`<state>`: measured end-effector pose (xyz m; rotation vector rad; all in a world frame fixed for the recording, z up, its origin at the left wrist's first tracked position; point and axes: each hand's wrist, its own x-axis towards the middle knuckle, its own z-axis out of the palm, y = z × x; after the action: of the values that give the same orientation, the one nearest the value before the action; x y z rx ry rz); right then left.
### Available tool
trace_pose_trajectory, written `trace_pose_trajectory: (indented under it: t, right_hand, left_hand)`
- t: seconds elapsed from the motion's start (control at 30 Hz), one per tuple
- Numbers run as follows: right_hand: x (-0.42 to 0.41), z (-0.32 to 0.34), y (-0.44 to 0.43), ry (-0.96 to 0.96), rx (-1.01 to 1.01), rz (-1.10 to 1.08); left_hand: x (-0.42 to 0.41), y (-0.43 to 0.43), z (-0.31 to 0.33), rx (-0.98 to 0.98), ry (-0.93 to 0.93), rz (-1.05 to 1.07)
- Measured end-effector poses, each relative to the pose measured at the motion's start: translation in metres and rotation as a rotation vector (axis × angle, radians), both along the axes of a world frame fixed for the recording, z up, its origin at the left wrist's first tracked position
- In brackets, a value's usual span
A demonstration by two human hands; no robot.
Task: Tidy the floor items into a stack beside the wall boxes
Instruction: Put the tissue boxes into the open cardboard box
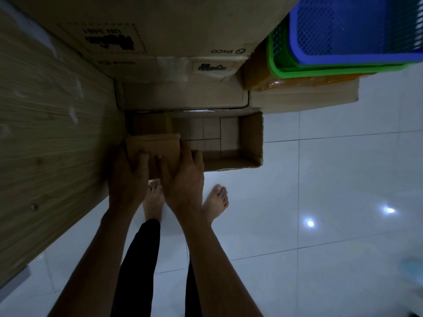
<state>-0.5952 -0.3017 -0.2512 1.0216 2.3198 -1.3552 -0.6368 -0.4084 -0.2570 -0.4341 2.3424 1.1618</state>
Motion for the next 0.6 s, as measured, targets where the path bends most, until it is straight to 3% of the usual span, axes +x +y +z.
trace_pose_trajectory:
  t: [0.13,0.3,0.4,0.5,0.6]
  right_hand:
    - [0.007,-0.007,-0.001,0.002,-0.047,-0.017]
    - [0.018,-0.02,-0.002,-0.067,-0.165,0.071]
    - [0.017,-0.028,-0.007,-0.078,-0.23,0.012]
    - [0.017,-0.035,-0.011,-0.062,-0.286,-0.005]
    - [0.021,-0.042,-0.009,-0.063,-0.279,0.118]
  left_hand:
    - [0.008,-0.002,-0.004,-0.015,0.041,-0.048]
    - [0.025,-0.008,-0.023,-0.147,-0.061,-0.117]
    - [0.031,-0.002,-0.026,-0.244,-0.087,-0.161]
    - [0.039,0.004,-0.026,-0.379,0.013,-0.19]
    - [0.047,0.002,-0.03,-0.428,0.097,-0.263]
